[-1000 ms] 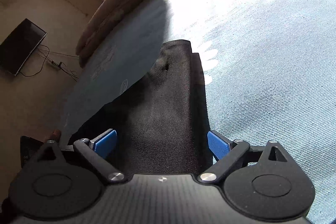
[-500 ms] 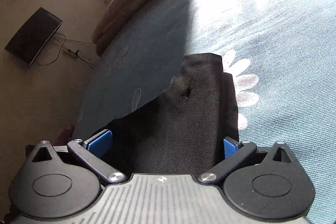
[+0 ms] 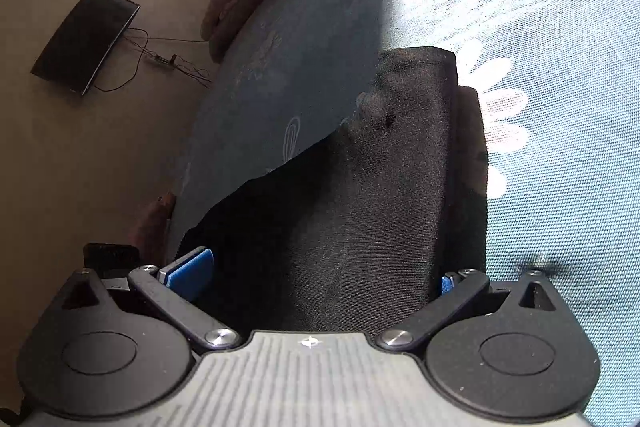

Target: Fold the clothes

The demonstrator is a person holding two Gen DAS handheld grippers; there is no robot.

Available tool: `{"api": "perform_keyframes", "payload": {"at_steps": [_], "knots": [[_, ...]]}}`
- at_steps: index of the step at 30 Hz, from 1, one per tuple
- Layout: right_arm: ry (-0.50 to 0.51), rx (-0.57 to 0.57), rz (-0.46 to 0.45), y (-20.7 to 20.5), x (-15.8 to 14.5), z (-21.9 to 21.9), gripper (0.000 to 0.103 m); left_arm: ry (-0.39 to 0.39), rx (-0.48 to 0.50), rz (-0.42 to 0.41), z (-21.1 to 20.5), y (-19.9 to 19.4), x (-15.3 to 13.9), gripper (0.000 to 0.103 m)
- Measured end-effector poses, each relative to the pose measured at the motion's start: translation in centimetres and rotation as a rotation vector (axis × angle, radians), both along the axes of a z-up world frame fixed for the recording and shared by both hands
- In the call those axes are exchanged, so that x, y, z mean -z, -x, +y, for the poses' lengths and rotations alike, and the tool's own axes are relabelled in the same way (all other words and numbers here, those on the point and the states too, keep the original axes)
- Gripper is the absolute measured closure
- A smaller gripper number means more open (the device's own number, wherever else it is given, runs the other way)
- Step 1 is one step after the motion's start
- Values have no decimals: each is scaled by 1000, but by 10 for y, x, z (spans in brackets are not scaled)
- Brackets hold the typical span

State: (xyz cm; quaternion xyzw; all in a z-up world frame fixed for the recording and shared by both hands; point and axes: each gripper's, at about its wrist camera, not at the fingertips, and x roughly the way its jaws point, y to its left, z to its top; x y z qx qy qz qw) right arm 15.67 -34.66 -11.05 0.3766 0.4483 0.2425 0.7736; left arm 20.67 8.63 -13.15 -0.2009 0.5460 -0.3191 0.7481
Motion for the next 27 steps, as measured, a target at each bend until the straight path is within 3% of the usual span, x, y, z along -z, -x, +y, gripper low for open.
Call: {"api": "perform_keyframes", "payload": {"at_steps": [4,9,16,21,27], "knots": [[28,-54,41,9,-4,4,0,16,-2,0,5,2,2,58],[-23,-94,70,45,-4,-2,0,23,5,6,5,0,3,58],[-40,-61,47,11,-4,1,1,46,-26,4,10,6,5,58],[12,-104,-8,37,-2,-8,16,126,-56,53,23,4,15,58],[35,-92,3,25,-3,-1,12,80,-46,43,18,6,10,58]]}}
